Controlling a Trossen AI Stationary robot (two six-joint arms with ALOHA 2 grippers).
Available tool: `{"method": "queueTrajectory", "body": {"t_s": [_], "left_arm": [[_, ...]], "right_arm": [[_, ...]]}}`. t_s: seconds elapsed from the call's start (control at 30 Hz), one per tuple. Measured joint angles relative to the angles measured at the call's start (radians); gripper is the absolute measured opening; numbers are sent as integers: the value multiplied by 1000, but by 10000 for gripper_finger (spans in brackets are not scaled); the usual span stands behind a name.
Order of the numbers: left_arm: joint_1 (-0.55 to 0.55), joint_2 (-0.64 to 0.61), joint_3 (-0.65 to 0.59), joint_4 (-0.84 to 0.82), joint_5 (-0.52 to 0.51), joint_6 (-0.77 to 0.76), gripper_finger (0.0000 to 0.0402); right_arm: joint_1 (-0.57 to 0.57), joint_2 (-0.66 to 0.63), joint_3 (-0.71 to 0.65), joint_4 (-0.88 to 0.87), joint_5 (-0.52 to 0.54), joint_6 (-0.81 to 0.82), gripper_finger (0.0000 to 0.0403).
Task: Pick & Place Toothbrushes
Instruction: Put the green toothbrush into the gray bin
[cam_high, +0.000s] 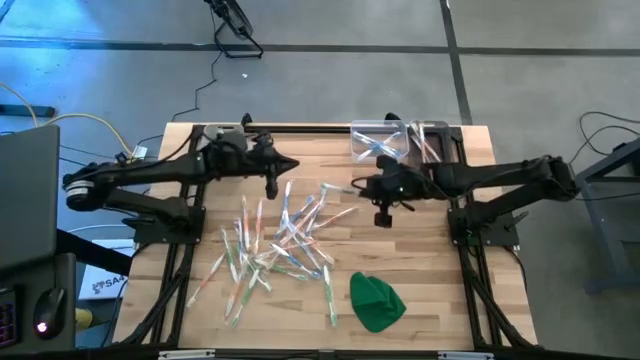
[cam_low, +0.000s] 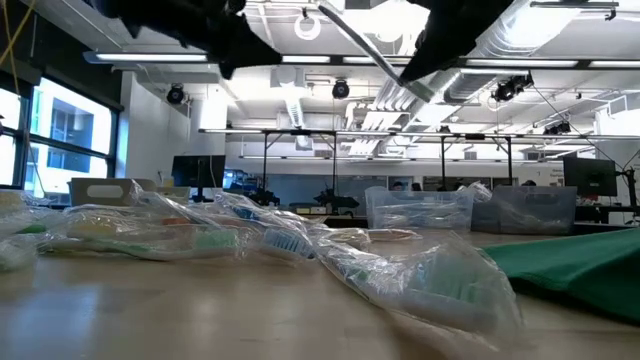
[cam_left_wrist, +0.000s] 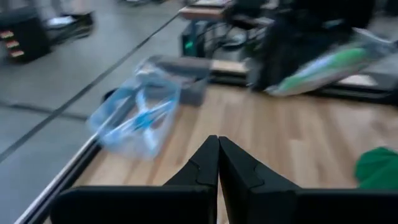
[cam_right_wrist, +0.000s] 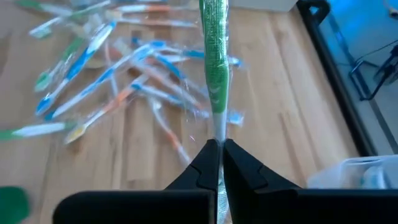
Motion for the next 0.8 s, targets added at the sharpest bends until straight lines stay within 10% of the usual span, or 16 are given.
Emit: {"method": "queueTrajectory", "body": {"t_s": [0.8], "left_arm": [[16,213,-1,510,99,46,49]], "right_arm": [[-159,0,0,249,-41,-18,3]]}}
